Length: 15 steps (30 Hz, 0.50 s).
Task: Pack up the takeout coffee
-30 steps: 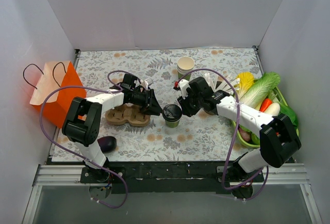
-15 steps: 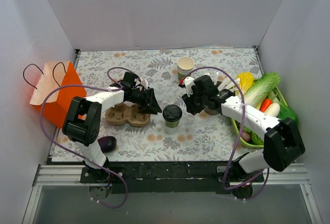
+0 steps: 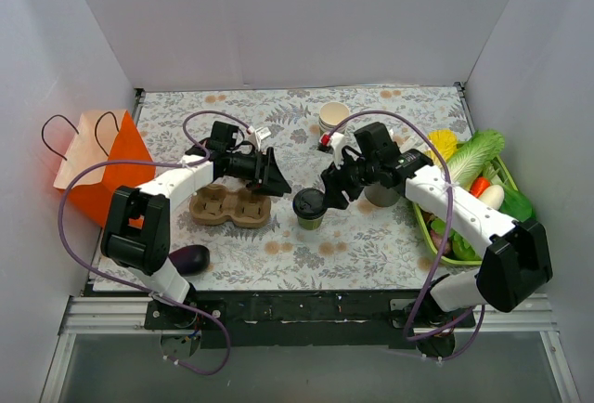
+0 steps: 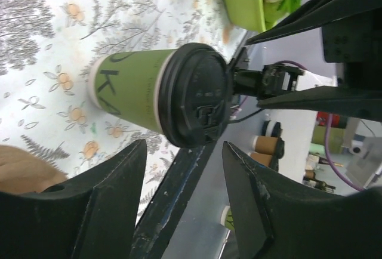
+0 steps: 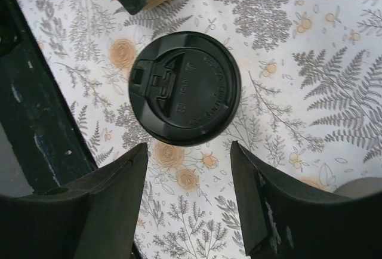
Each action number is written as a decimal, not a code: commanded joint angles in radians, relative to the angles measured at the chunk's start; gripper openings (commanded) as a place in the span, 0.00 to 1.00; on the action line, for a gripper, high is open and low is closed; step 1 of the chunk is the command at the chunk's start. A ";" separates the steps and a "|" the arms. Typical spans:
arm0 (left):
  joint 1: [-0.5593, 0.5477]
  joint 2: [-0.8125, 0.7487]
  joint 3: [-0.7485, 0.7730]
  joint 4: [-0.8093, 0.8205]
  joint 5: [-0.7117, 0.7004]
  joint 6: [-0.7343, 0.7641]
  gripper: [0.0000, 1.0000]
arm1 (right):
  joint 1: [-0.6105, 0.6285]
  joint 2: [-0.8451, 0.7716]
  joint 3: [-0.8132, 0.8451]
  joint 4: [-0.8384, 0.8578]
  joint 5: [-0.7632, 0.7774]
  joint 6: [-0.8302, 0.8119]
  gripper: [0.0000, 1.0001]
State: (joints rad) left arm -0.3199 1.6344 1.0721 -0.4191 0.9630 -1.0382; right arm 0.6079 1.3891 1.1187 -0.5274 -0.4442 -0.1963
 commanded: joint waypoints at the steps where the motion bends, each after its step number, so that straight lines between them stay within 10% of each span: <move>1: -0.002 0.001 0.011 0.095 0.144 -0.061 0.54 | -0.007 0.014 0.035 -0.022 -0.126 -0.026 0.66; 15: -0.010 0.082 -0.049 0.253 0.223 -0.164 0.55 | -0.065 0.132 0.039 0.086 -0.321 0.213 0.71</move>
State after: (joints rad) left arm -0.3237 1.7123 1.0439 -0.2035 1.1534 -1.1950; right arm 0.5743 1.5021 1.1217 -0.4751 -0.7265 -0.0589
